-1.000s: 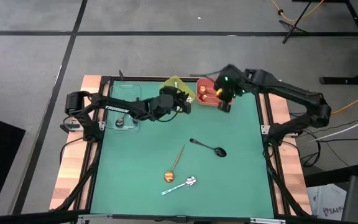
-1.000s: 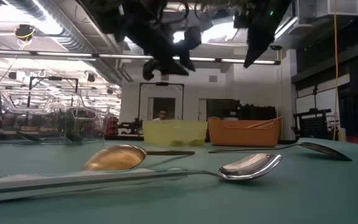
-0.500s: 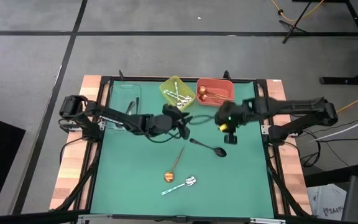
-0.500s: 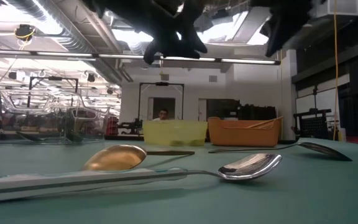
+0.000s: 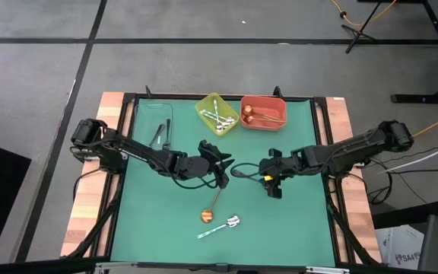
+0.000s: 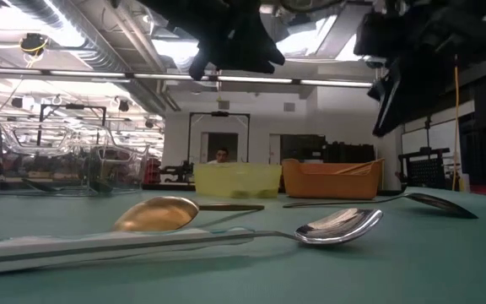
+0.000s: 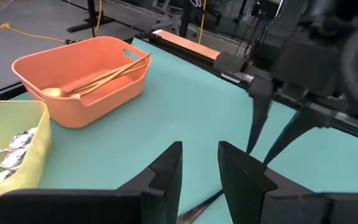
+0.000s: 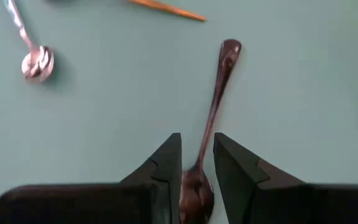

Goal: Sort silverware by color (type)
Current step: Put the black spoon into the transparent bin

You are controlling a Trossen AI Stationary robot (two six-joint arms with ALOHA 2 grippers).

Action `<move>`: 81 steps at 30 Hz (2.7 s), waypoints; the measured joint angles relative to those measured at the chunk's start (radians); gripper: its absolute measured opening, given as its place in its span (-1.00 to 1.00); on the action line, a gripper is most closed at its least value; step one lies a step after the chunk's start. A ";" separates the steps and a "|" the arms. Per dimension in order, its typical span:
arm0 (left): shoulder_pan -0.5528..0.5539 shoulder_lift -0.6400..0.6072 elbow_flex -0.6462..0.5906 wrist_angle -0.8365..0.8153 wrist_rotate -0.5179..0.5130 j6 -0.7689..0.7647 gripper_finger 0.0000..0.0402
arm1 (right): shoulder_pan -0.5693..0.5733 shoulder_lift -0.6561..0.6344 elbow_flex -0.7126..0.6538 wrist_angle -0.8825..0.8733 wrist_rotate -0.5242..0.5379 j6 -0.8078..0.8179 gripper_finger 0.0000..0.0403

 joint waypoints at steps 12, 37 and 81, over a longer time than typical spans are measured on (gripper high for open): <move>-0.004 0.000 0.000 -0.005 -0.006 -0.001 -0.52 | -0.004 0.041 -0.141 0.216 0.003 0.033 -0.59; -0.004 0.000 0.000 -0.022 -0.007 -0.002 -0.52 | -0.004 0.259 -0.141 0.283 0.018 0.037 -0.71; -0.180 -0.481 0.000 -0.506 -0.037 0.157 -0.52 | -0.045 0.257 -0.039 1.325 0.089 -0.223 -1.00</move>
